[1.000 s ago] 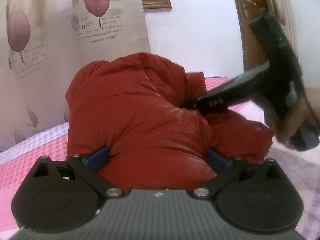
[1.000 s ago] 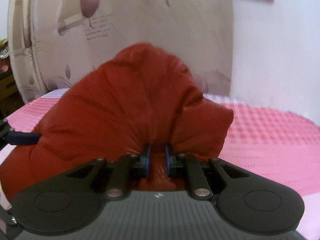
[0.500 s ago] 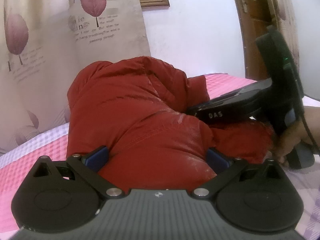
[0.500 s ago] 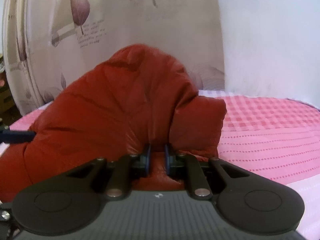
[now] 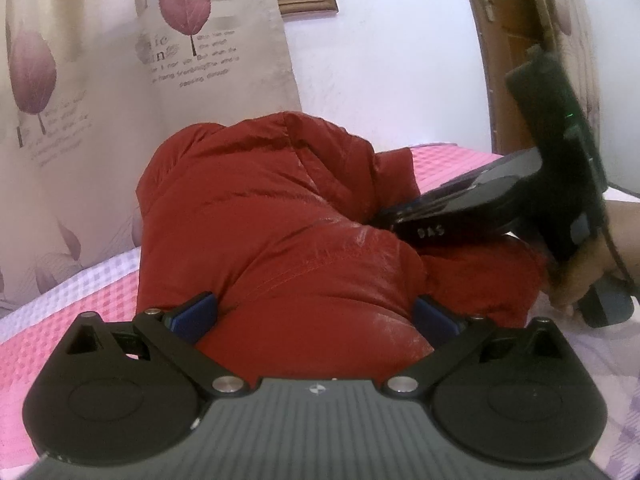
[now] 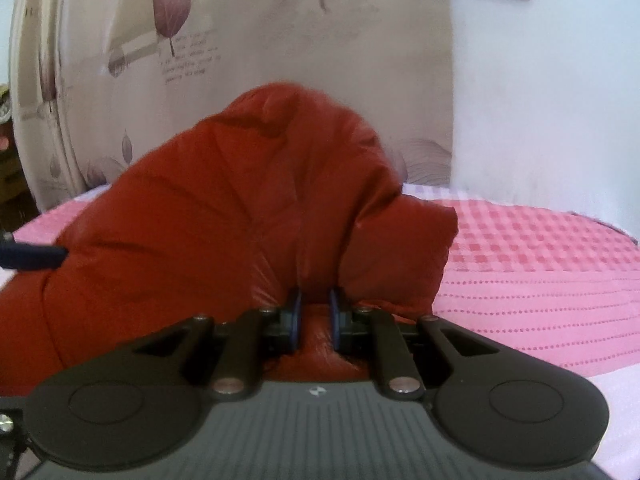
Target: Fold large clothes
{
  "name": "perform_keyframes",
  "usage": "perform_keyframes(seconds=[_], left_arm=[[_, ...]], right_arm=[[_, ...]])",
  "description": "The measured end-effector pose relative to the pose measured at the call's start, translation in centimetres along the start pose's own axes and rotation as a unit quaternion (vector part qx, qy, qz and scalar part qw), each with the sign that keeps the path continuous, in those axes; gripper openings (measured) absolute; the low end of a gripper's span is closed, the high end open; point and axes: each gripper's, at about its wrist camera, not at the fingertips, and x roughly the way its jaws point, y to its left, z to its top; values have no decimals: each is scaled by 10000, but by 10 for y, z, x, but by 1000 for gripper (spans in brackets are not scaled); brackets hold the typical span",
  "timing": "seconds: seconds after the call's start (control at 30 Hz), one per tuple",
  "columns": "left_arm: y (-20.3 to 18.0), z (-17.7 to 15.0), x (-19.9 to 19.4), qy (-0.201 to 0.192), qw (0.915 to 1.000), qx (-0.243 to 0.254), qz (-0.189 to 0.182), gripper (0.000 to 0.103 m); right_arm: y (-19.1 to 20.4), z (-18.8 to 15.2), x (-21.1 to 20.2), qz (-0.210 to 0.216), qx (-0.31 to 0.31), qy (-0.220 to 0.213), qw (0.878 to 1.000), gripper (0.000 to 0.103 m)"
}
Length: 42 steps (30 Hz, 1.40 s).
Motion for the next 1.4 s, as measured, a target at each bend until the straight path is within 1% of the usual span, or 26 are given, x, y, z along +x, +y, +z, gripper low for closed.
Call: perform_keyframes(seconds=[0.2,0.3,0.37,0.43,0.5,0.57,0.63,0.67,0.7,0.77,0.8,0.87,0.97,1.07,1.17,1.23,1.3,1.4], left_arm=[[0,-5,-2,-80,9999,51,-55,102],[1,-5,-1,-65,9999,97,-72,102],[2,-5,0,-54,9999,131,-90,102],[3,-4,0,-57,9999,116,-114,102],[3,-3,1,-63,9998,113,-120,102],[2,-3,2,-63,9999,79,-117,102],[2,-3,2,-47,9999,48,-107,103],[2,-2,2,-33,9999,46,-97,103],[2,-2,2,-17,10000,36,-90,103],[2,-2,2,-1,10000,-25,-85,103],[2,-2,1,-15,10000,-49,-76,103],[1,-3,1,-60,9999,-62,-67,103],[0,-2,1,-131,9998,-94,-96,103],[0,-2,2,-216,9996,-131,-142,103],[1,-2,1,-350,9991,-141,-210,103],[0,0,1,-379,9989,-156,-240,103],[-2,1,1,-354,9991,-71,-217,103],[-7,-2,4,-185,9997,92,-121,103]], right_arm=[[-5,-4,2,113,54,-6,9999,12],[-19,2,-7,379,431,-12,9984,13],[-25,18,-17,399,512,73,9979,16],[-24,39,-38,401,387,-364,9978,20],[-20,67,-54,649,223,-770,9947,20],[-5,95,-52,810,-93,-820,9933,20],[19,118,-35,882,-628,-627,9921,20],[30,125,-22,871,-909,-447,9910,20],[39,130,-5,781,-1198,-225,9895,20],[47,133,24,574,-1515,188,9866,19],[45,131,42,525,-1550,491,9853,19],[34,126,64,510,-1358,923,9851,19],[15,114,86,560,-878,1345,9854,19],[8,100,98,603,-630,1508,9847,17],[3,89,114,529,-443,1454,9870,16],[-2,83,122,538,-226,1333,9894,15],[-8,80,124,577,-60,1310,9897,16],[-18,89,104,649,-2,1162,9911,18]])
